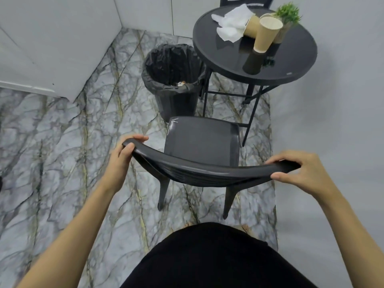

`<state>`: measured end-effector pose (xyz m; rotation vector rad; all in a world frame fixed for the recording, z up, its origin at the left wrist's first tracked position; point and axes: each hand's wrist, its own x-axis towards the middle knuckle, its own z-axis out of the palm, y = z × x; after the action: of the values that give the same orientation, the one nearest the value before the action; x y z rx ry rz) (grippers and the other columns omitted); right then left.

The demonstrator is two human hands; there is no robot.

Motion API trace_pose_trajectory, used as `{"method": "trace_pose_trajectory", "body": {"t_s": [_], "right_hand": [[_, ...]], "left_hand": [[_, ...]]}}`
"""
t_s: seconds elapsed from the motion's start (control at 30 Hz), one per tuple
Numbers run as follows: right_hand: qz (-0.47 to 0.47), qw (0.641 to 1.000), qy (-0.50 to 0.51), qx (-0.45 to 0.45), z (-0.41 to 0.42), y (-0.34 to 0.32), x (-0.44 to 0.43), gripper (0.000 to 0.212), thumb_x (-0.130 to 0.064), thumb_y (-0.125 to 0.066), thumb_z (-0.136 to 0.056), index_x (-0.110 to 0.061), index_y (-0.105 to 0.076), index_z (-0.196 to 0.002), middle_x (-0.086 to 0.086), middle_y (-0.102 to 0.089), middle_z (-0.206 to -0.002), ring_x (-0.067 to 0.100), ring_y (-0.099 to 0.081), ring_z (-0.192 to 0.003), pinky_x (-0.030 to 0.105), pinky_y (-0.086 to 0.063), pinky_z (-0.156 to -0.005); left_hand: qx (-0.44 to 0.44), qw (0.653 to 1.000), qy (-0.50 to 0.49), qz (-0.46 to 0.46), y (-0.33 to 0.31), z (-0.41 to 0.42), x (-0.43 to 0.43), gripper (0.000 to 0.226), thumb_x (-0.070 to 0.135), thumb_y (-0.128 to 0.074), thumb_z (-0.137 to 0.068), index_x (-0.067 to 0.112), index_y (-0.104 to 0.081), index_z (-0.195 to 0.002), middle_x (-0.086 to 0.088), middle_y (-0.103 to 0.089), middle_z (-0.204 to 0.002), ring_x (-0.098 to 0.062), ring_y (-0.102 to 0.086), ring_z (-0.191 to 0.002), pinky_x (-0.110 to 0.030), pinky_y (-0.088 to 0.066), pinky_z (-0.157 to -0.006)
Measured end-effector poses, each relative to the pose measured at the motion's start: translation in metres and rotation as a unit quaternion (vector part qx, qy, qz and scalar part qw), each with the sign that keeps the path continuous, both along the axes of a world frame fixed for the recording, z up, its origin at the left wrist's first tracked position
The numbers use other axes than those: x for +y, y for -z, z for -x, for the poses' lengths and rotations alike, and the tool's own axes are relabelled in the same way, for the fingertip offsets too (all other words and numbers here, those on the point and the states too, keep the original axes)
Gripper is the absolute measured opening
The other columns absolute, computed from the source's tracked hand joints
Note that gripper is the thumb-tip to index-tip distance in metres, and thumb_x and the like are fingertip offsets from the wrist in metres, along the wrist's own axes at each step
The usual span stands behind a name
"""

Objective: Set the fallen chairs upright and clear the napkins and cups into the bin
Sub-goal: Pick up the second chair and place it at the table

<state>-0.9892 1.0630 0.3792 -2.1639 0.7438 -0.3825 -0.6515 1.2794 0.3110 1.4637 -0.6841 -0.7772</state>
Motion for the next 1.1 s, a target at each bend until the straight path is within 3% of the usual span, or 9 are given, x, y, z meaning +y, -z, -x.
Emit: {"method": "trace_pose_trajectory", "body": {"t_s": [0.17, 0.27, 0.33, 0.43, 0.53, 0.67, 0.77, 0.97, 1.1], "right_hand": [[-0.105, 0.99, 0.067, -0.071, 0.026, 0.025, -0.02, 0.028, -0.049, -0.067, -0.061, -0.03, -0.07, -0.081, -0.006, -0.071, -0.09, 0.018, -0.062, -0.091, 0.019, -0.045, -0.078], [-0.168, 0.975, 0.078, -0.12, 0.023, 0.04, -0.019, 0.055, -0.071, -0.068, -0.055, -0.025, -0.067, -0.085, -0.009, -0.072, -0.088, 0.013, -0.063, -0.088, 0.016, -0.048, -0.074], [-0.207, 0.962, 0.084, -0.153, 0.018, 0.048, -0.015, 0.066, -0.076, -0.067, -0.051, -0.022, -0.063, -0.089, -0.009, -0.072, -0.088, 0.01, -0.063, -0.086, 0.015, -0.049, -0.074], [-0.254, 0.943, 0.098, -0.19, 0.015, 0.057, -0.014, 0.062, -0.077, -0.07, -0.045, -0.028, -0.064, -0.082, -0.008, -0.07, -0.084, 0.011, -0.062, -0.082, 0.017, -0.05, -0.071], [-0.261, 0.934, 0.12, -0.213, 0.009, 0.058, -0.02, 0.057, -0.075, -0.073, -0.042, -0.027, -0.063, -0.071, -0.011, -0.065, -0.071, 0.009, -0.058, -0.071, 0.016, -0.046, -0.064], [-0.253, 0.917, 0.155, -0.267, -0.005, 0.044, -0.042, 0.03, -0.052, -0.077, -0.052, -0.028, -0.064, -0.066, -0.014, -0.063, -0.066, 0.005, -0.055, -0.067, 0.013, -0.044, -0.062], [-0.255, 0.891, 0.208, -0.312, -0.004, 0.032, -0.065, 0.007, -0.033, -0.06, -0.058, -0.027, -0.062, -0.06, -0.013, -0.062, -0.063, 0.005, -0.055, -0.065, 0.015, -0.044, -0.064], [-0.243, 0.869, 0.27, -0.336, 0.022, 0.017, -0.106, 0.009, -0.03, -0.053, -0.058, -0.026, -0.061, -0.056, -0.012, -0.061, -0.061, 0.007, -0.053, -0.064, 0.021, -0.04, -0.063], [-0.237, 0.854, 0.292, -0.36, 0.048, 0.006, -0.127, 0.03, -0.014, -0.037, -0.068, -0.028, -0.06, -0.054, -0.013, -0.059, -0.06, 0.007, -0.052, -0.064, 0.022, -0.04, -0.064]], "left_hand": [[0.028, 1.0, 0.01, -0.005, -0.001, 0.002, -0.003, 0.047, 0.057, -0.054, -0.072, 0.022, -0.062, -0.101, 0.005, -0.062, -0.114, -0.014, -0.053, -0.113, -0.034, -0.037, -0.102], [0.036, 0.999, 0.0, 0.004, 0.0, 0.003, -0.007, 0.063, 0.07, -0.062, -0.06, 0.021, -0.062, -0.1, 0.011, -0.067, -0.107, -0.006, -0.057, -0.108, -0.03, -0.04, -0.098], [0.045, 0.999, -0.012, 0.014, 0.002, 0.003, -0.008, 0.057, 0.064, -0.063, -0.061, 0.02, -0.062, -0.097, 0.013, -0.07, -0.101, -0.006, -0.057, -0.107, -0.034, -0.038, -0.099], [0.051, 0.998, -0.032, 0.031, 0.006, 0.002, -0.012, 0.045, 0.057, -0.064, -0.06, 0.023, -0.066, -0.089, 0.011, -0.071, -0.095, -0.008, -0.058, -0.101, -0.034, -0.038, -0.094], [0.075, 0.994, -0.058, 0.055, 0.003, 0.0, -0.025, 0.028, 0.041, -0.049, -0.065, 0.026, -0.069, -0.078, 0.006, -0.066, -0.095, -0.004, -0.057, -0.087, -0.025, -0.04, -0.083], [0.099, 0.986, -0.09, 0.103, -0.013, -0.003, -0.054, 0.023, 0.037, -0.047, -0.065, 0.026, -0.066, -0.071, 0.009, -0.066, -0.086, -0.003, -0.056, -0.081, -0.016, -0.044, -0.074], [0.114, 0.979, -0.106, 0.135, -0.027, 0.004, -0.085, 0.018, 0.031, -0.047, -0.068, 0.022, -0.062, -0.07, 0.013, -0.065, -0.076, -0.005, -0.055, -0.095, -0.016, -0.045, -0.081], [0.135, 0.967, -0.122, 0.176, -0.047, 0.025, -0.153, 0.018, 0.026, -0.05, -0.067, 0.021, -0.066, -0.061, 0.006, -0.062, -0.075, -0.007, -0.055, -0.094, -0.018, -0.043, -0.087], [0.148, 0.97, -0.092, 0.17, -0.048, 0.042, -0.189, 0.019, 0.034, -0.052, -0.064, 0.023, -0.067, -0.061, 0.002, -0.057, -0.081, -0.012, -0.051, -0.095, -0.024, -0.04, -0.092]]}}
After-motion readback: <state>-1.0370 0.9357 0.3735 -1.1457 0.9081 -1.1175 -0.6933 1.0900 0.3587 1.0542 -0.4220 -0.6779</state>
